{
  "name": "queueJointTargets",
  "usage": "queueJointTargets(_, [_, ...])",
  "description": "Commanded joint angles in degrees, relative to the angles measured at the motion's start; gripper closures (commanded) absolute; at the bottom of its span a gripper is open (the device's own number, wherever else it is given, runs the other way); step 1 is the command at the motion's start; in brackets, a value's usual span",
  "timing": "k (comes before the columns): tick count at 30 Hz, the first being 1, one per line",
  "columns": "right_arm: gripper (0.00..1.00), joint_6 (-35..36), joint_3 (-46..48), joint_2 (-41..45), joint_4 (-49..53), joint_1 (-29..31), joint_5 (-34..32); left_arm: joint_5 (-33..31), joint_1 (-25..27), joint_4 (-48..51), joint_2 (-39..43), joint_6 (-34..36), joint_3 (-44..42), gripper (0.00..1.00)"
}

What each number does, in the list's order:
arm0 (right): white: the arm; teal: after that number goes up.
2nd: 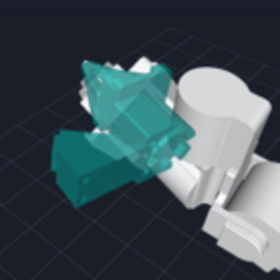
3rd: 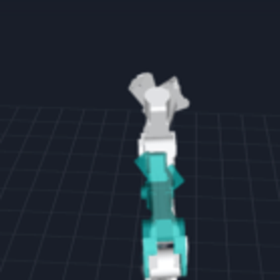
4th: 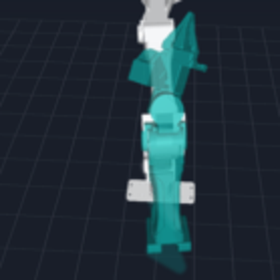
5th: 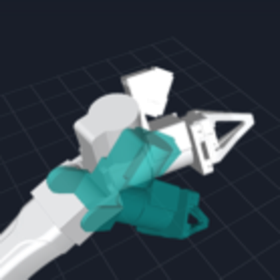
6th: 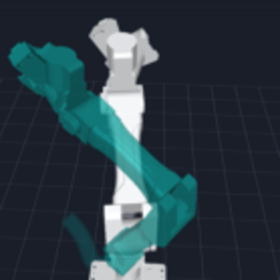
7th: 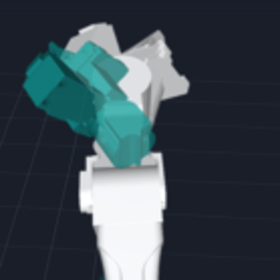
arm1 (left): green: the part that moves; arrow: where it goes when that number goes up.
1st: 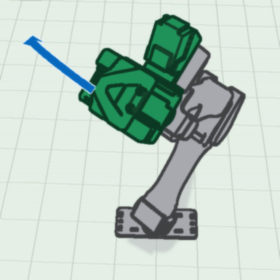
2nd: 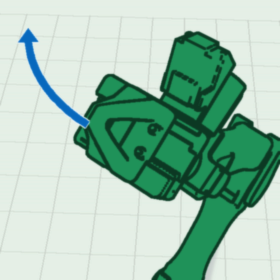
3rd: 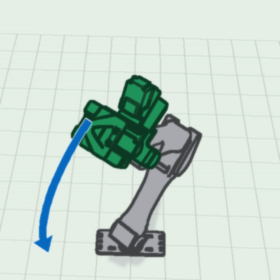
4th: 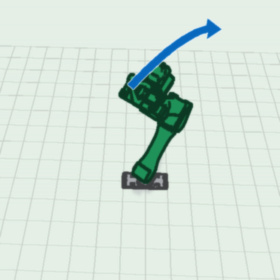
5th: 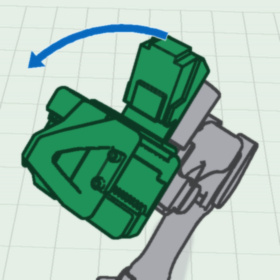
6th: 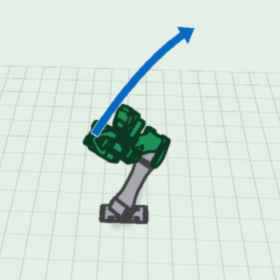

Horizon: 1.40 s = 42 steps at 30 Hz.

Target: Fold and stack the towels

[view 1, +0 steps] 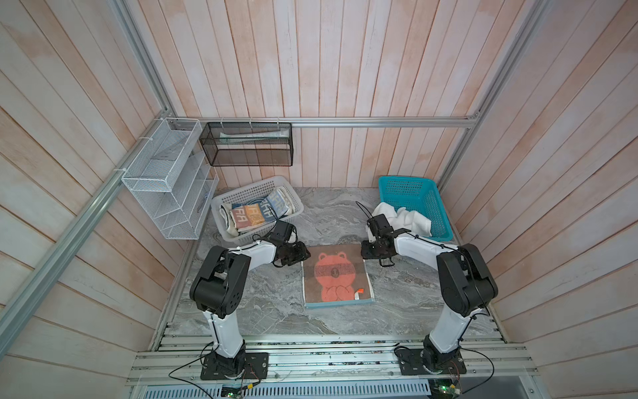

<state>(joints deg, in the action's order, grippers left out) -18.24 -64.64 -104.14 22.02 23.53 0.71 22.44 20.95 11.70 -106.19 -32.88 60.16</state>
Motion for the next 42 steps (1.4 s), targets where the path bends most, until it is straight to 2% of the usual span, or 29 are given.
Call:
queueJointTargets(1, [0.50,2.1,-3.4,-2.2,-0.9,-0.2,0.5,0.0,-0.7,-3.2,-1.8,-0.9,1.9,0.53])
queueJointTargets(9, [0.51,4.0,-8.2,-10.5,0.0,-1.0,3.2,2.1,-2.8,-5.5,-3.8,-0.8,1.8,0.56])
queueJointTargets(13, [0.57,4.6,-9.7,-12.6,0.3,-1.1,5.6,3.9,-3.4,-6.3,-4.2,-0.3,1.3,0.67])
queueJointTargets(16, [0.66,5.8,-10.2,-12.8,0.5,-1.3,8.0,6.1,-3.4,-7.1,-4.1,1.1,1.0,0.76])
queueJointTargets(20, [0.87,7.4,-9.0,-10.6,-1.6,-1.6,10.0,7.0,-3.4,-8.1,-3.1,3.6,0.9,0.98])
queueJointTargets(21, [0.92,7.6,-8.8,-10.0,-1.9,-1.7,10.1,7.5,-3.4,-8.3,-2.8,4.3,1.0,1.00])
queueJointTargets(23, [1.00,8.3,-8.8,-8.6,-2.3,-1.7,10.2,8.0,-3.4,-7.3,-2.2,6.1,2.4,1.00])
queueJointTargets(32, [1.00,10.2,-7.5,-1.3,-4.1,-1.7,8.0,4.5,-3.5,-9.0,7.6,11.1,-0.3,1.00])
queueJointTargets(38, [1.00,9.9,-1.0,7.4,-9.3,-1.6,9.5,8.0,-3.9,-11.5,12.3,10.3,-3.9,1.00])
queueJointTargets(42, [1.00,9.7,2.0,8.1,-8.4,-1.7,10.8,13.8,-4.4,-17.7,12.8,8.9,-9.4,1.00])
